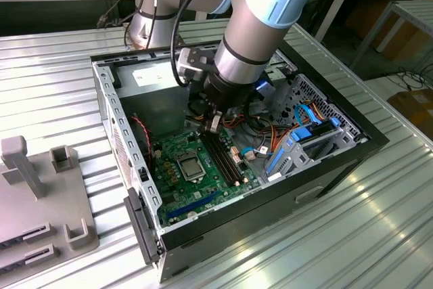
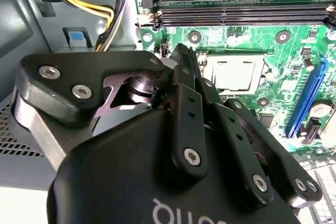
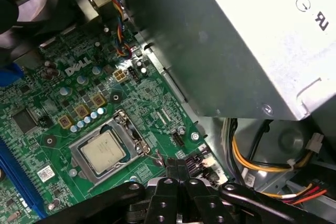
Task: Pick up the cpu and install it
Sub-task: 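Install the first cpu locking lever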
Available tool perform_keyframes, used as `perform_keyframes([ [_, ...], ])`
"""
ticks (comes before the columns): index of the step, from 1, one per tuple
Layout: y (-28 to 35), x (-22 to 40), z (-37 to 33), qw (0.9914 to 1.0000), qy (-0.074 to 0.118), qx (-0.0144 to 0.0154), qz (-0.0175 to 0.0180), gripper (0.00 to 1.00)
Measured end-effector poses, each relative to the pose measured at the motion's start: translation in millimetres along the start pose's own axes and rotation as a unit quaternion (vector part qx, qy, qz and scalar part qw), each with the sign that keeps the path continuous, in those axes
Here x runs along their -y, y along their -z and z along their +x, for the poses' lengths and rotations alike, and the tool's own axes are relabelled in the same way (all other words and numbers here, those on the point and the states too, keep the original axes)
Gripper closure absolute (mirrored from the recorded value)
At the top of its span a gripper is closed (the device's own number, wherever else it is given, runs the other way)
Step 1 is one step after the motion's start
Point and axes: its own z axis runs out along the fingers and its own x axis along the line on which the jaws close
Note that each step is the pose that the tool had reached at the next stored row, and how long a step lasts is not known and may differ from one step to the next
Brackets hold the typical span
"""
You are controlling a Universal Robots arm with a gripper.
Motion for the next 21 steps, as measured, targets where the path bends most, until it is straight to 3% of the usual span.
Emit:
perform_keyframes([
  [3, 0.0, -1.2, 0.7, 0.99996, 0.009, -0.0012, -0.0005, 0.89],
  [4, 0.3, -1.0, 6.5, 0.99986, 0.017, -0.0020, -0.0010, 0.89],
  [5, 1.9, 6.7, 18.4, 0.99969, 0.025, -0.0030, -0.0014, 0.89],
  [6, 2.1, 7.2, 20.2, 0.99904, 0.044, -0.0052, -0.0024, 0.89],
  [7, 2.1, 6.4, 22.1, 0.99731, 0.073, -0.0090, -0.0036, 0.89],
  [8, 2.2, 6.4, 22.8, 0.99665, 0.081, -0.0100, -0.0038, 0.89],
  [16, 2.4, 7.6, 25.2, 0.99381, 0.110, -0.0152, -0.0021, 0.89],
  [21, 2.4, 7.8, 25.6, 0.98916, 0.146, -0.0188, -0.0026, 0.89],
])
